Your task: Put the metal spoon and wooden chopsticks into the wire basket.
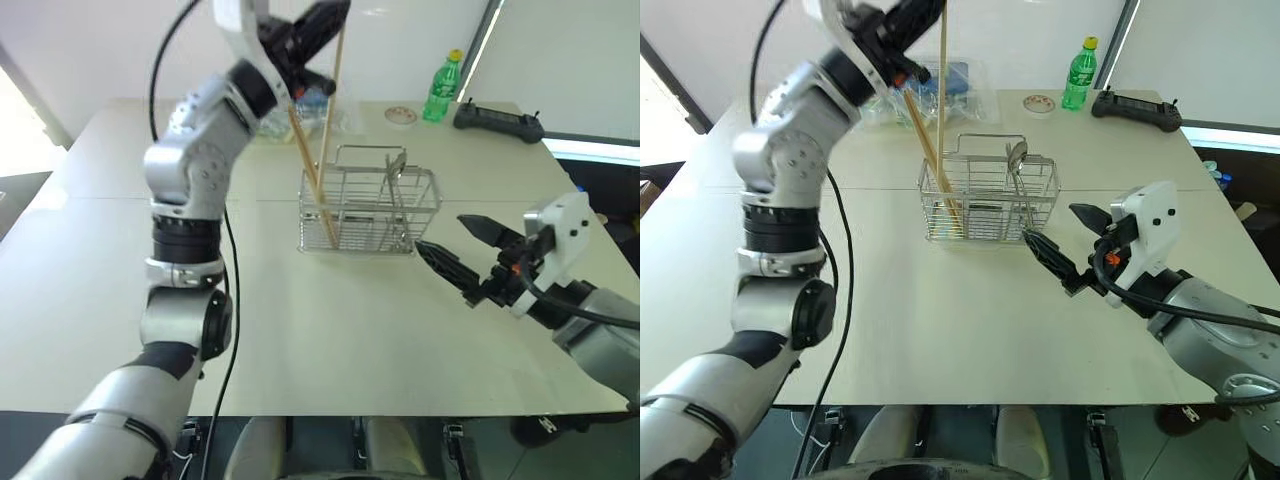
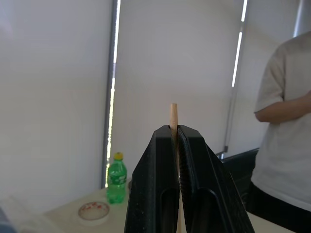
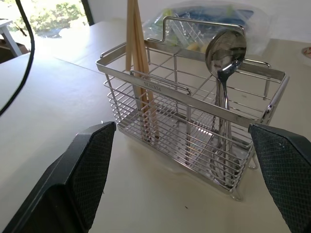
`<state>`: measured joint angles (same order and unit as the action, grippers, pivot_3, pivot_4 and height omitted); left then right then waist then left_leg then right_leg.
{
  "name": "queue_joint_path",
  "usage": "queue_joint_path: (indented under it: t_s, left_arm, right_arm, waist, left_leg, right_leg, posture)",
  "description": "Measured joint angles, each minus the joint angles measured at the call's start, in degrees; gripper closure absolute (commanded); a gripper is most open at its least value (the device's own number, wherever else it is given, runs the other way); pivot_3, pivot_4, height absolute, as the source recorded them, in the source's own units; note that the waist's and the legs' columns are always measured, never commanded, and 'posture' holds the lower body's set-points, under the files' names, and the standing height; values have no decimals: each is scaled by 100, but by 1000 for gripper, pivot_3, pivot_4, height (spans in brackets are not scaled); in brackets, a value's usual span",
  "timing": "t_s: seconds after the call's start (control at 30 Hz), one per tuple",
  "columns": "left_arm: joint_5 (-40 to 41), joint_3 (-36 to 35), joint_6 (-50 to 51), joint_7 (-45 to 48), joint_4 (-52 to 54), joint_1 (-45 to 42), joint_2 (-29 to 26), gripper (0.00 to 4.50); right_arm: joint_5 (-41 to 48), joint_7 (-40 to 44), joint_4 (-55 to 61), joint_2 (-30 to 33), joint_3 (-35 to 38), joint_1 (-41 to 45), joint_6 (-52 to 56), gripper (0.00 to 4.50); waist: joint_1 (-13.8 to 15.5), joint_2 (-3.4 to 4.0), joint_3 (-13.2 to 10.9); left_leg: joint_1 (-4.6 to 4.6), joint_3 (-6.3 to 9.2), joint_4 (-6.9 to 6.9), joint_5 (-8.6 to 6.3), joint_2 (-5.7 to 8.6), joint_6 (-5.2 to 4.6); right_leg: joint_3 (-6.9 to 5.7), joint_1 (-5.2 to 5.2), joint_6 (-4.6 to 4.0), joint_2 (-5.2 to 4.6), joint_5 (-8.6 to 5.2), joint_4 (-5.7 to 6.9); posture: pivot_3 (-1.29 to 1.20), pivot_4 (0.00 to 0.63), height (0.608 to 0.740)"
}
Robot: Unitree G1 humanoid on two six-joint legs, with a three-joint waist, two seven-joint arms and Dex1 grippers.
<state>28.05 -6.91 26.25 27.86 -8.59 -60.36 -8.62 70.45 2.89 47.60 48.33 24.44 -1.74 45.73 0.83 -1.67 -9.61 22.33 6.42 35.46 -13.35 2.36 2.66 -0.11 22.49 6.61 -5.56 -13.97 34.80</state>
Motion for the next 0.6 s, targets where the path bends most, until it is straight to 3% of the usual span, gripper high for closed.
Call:
queue_joint_path:
  t_s: [0.03,0.13,0.37,0.6]
  left_arm:
    - [-39,72,-45,-40,59,144,45,4476]
    - [-98,159,-25,-258,294,460,229,3496]
    - [19,144,146,-382,478,523,171,44]
    - [-65,339,325,300,517,627,-692,44]
  right_arm:
    - [28,-40,6,0,29,-23,-2,0]
    - [120,-174,52,1,121,-85,-54,0]
    - [222,-213,51,32,124,-106,-68,0]
    - [-286,609,-398,621,480,-77,-68,0]
  waist:
    - [0,0,0]
    - [0,-1,-1]
    - [-6,0,0]
    - [-8,5,0]
  left_leg:
    - [3,1,1,0,0,0]
    - [6,1,2,0,1,-1]
    - [1,0,3,-1,2,-3]
    - [1,-3,2,-2,2,-4]
  right_leg:
    - [0,0,-3,0,-1,-2]
    - [0,-1,-1,0,0,-10]
    - [-1,-6,-9,2,-3,-12]
    - [-2,-7,-11,5,-4,-15]
  posture:
    - [0,150,721]
    - [0,150,721]
    - [0,150,721]
    - [0,150,721]
